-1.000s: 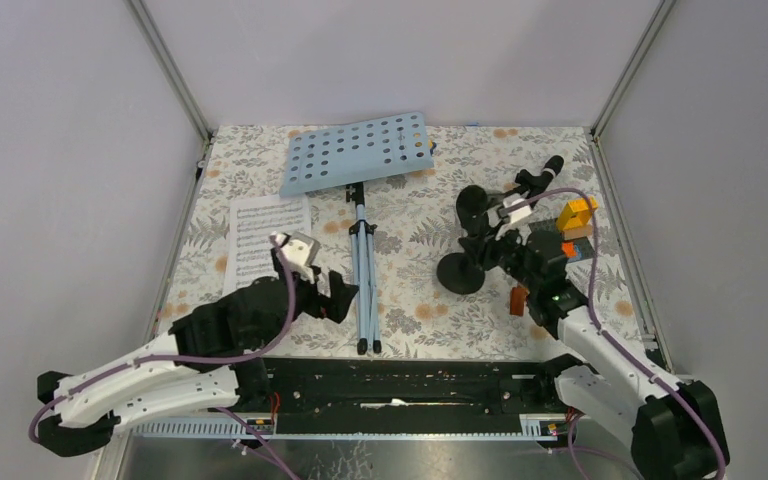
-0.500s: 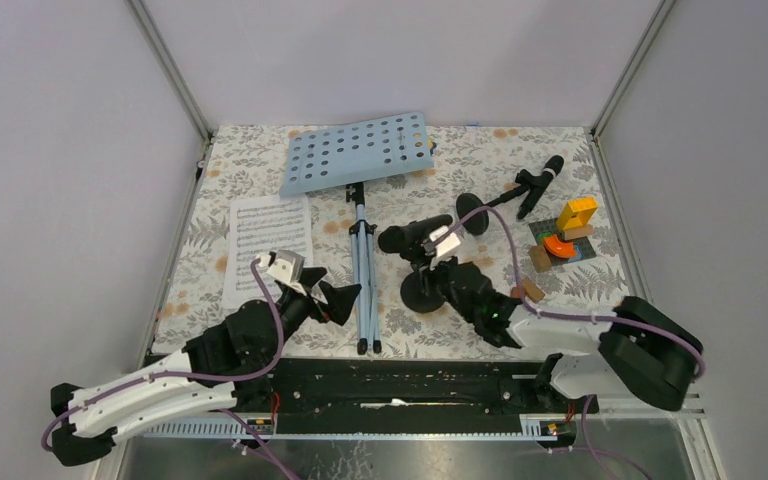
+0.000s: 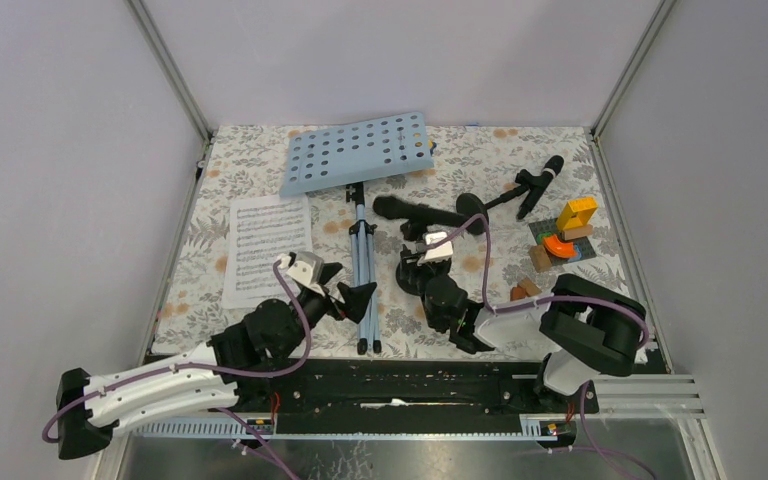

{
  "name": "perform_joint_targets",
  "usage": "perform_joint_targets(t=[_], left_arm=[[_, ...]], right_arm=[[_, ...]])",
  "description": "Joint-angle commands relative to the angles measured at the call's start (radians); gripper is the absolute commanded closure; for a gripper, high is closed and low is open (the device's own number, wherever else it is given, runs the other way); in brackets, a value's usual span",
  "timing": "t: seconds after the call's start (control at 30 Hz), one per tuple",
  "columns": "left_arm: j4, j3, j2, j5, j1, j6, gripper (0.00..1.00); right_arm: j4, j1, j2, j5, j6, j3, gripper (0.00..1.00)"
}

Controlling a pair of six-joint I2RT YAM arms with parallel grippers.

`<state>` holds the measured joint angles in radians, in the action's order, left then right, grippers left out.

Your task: Pack up the instrument practice props

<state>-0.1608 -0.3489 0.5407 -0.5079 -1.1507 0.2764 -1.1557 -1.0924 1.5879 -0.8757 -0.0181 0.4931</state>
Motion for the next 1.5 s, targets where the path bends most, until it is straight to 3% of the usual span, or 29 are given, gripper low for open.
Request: perform_joint_targets(t=[0.0,0.13,0.33,0.63,0.8,0.9,1.0,1.1,1.23,1.3,1.37,1.47], left_arm=[[-0.114,0.037,-0.030,-0.014,0.001,-0.022,0.01],[-0.142,0.064,-0.017,-0.014,0.001,-0.030,0.01],[-0.235,0.094,0.025,0.010,0.000,-0.054,0.01],[-0.549,0.204,0.086,0.125,0.001,-0.207,0.01],[-0.709,0.243,0.154,0.218,0.034,-0.247,0.01],[-0.810,0.252,0.217,0.300,0.123,-0.226,0.01],[-0.939,0.281,0.274,0.446,0.304,-0.151,0.02],[-1.084,0.283,0.377,0.636,0.479,-0.054,0.06],[-1.348,0.269,0.564,0.806,0.558,-0.005,0.07],[-1.406,0.243,0.636,0.859,0.574,-0.006,0.07],[-1.409,0.208,0.683,0.899,0.578,-0.028,0.06],[-1.410,0.143,0.765,1.015,0.583,-0.066,0.06]], right_arm=[[-0.028,-0.007,-0.075,-0.067,0.085,0.009,0.33],[0.111,-0.007,-0.157,-0.026,0.162,-0.019,0.23],[0.341,-0.007,-0.343,0.163,0.276,-0.104,0.21],[0.750,-0.008,-0.763,0.500,0.233,-0.183,0.21],[0.951,-0.007,-0.905,0.572,0.196,-0.148,0.20],[1.063,-0.006,-0.916,0.594,0.176,-0.085,0.19],[1.146,0.013,-0.891,0.655,0.181,-0.005,0.17],[1.209,0.130,-0.842,0.838,0.179,0.044,0.17],[1.200,0.387,-0.769,1.221,0.180,0.108,0.17],[1.204,0.461,-0.743,1.358,0.161,0.166,0.17],[1.241,0.492,-0.717,1.428,0.122,0.241,0.17],[1.306,0.500,-0.693,1.413,0.082,0.340,0.15]])
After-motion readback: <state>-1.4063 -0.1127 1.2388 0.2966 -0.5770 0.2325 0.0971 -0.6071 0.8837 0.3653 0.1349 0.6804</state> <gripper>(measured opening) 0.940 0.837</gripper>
